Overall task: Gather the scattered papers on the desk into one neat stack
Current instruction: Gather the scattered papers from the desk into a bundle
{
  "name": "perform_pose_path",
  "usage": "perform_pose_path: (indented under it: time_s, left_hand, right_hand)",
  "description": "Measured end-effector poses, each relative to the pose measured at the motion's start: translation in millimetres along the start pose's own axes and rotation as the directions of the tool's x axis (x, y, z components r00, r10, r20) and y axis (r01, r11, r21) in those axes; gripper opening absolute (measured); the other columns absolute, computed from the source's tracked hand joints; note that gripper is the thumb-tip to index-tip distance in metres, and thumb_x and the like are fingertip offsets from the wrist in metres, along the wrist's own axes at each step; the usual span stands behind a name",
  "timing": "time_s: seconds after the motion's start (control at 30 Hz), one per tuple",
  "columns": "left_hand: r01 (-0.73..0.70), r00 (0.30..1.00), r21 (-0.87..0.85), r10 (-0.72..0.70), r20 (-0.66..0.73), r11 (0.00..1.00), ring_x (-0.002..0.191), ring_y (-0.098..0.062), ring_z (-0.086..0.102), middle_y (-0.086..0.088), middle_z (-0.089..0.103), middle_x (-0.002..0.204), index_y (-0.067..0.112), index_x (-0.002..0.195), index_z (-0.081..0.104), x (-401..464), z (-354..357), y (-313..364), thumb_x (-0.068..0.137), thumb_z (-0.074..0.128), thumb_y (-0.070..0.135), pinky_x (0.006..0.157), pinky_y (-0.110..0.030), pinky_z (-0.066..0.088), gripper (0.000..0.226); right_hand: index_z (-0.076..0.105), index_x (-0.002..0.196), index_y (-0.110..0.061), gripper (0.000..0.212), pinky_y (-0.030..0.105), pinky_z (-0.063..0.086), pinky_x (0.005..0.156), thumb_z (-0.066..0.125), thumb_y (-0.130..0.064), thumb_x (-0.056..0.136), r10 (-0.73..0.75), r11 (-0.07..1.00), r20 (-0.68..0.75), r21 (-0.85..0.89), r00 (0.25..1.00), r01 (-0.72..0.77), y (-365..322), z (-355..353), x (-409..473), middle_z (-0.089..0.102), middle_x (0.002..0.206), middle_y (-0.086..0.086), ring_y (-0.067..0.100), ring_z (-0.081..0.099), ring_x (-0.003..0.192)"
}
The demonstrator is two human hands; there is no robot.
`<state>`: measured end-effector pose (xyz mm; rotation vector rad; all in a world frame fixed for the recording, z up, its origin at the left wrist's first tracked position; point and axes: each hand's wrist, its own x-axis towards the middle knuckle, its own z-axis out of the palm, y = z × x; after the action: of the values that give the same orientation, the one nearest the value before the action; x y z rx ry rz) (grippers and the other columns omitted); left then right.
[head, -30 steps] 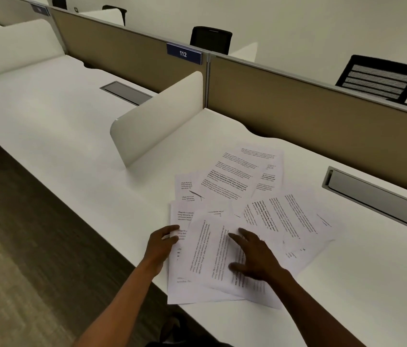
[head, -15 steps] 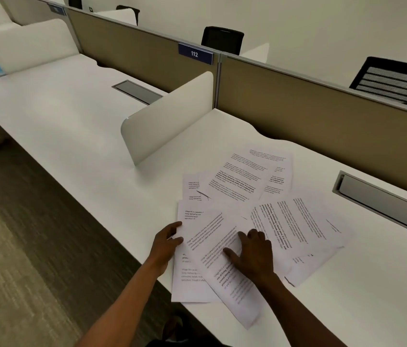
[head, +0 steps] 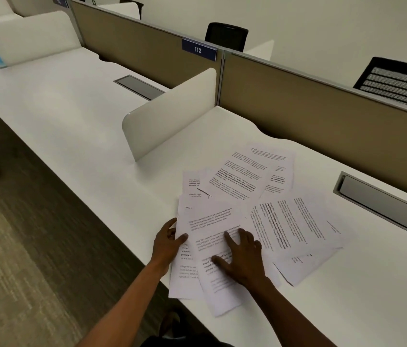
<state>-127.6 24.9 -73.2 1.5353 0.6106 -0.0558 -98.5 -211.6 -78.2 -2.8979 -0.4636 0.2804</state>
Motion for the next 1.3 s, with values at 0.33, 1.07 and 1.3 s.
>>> perform_pose_path:
  time_s: [0.33, 1.07, 1.3]
  left_hand:
    - [-0.047, 0.993, 0.069, 0.055, -0.109, 0.996, 0.113, -0.026, 0.062, -0.007, 0.063, 0.127, 0.035, 0.135, 0.051, 3.0, 8.4, 1.1, 0.086, 0.07, 0.004, 0.081, -0.034, 0.057, 0.061]
    - [-0.172, 0.976, 0.257, 0.13, 0.173, 0.951, 0.108, -0.024, 0.065, -0.005, 0.068, 0.117, 0.02, 0.123, 0.066, 35.4, 85.7, 106.1, 0.092, 0.067, 0.031, 0.099, -0.045, 0.053, 0.033]
    - [-0.188, 0.979, 0.606, 0.198, 0.051, 0.773, 0.13, -0.027, 0.049, -0.014, 0.052, 0.14, 0.012, 0.139, 0.05, 91.1, 102.8, 125.0, 0.093, 0.064, 0.03, 0.108, -0.035, 0.039, 0.051]
  right_hand:
    - [0.043, 0.146, -0.024, 0.085, 0.039, 0.037, 0.102, 0.038, -0.079, 0.082, 0.066, 0.974, -0.073, 0.222, 0.995, -0.048, -24.0, -9.8, 9.1, 0.045, 0.136, 0.005, 0.022, 0.042, 0.125]
    - [0.053, 0.131, -0.017, 0.051, 0.047, 0.058, 0.086, 0.073, -0.006, 0.085, 0.466, -0.036, 0.134, 0.99, 0.875, -0.133, 63.9, -52.3, -4.5, 0.066, 0.121, 0.009, 0.03, 0.065, 0.106]
    - [0.052, 0.133, -0.018, 0.058, 0.049, 0.052, 0.095, 0.071, 0.003, 0.082, 0.522, -0.168, 0.147, 0.983, 0.84, -0.068, 97.4, -64.2, 4.9, 0.065, 0.124, 0.012, 0.034, 0.062, 0.11]
